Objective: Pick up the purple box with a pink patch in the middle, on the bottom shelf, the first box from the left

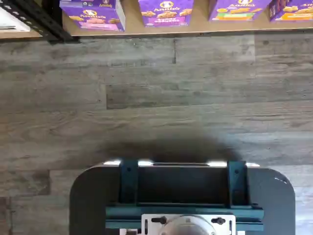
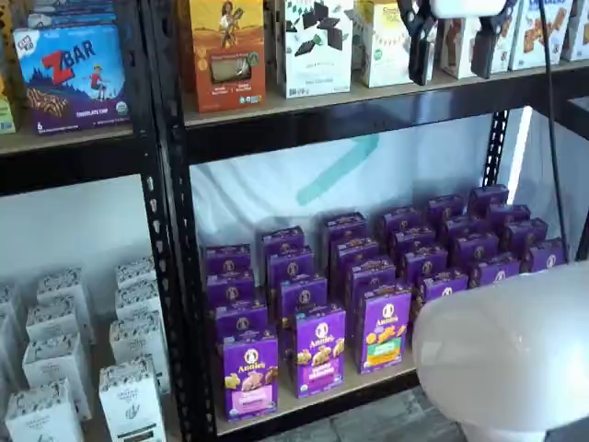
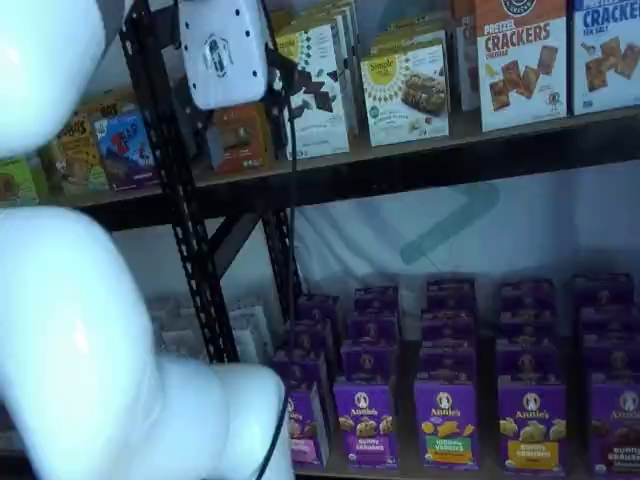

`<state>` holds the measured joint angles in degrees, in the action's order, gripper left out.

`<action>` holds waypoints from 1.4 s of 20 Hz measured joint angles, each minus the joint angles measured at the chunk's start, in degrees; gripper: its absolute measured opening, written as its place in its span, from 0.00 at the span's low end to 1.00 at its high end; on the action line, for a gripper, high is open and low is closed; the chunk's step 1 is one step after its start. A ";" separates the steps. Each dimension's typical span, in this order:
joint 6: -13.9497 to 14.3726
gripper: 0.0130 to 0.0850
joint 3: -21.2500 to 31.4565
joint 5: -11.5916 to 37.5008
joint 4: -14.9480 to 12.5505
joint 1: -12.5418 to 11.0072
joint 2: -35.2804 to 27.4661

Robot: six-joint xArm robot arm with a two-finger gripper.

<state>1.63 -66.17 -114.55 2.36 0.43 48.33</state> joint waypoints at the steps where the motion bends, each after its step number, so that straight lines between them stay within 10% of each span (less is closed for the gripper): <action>1: 0.03 1.00 0.33 0.62 -0.09 0.07 0.36; 28: -0.61 1.00 20.48 18.22 -1.92 -0.06 6.68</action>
<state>1.02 -45.69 -96.32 0.44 0.37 55.01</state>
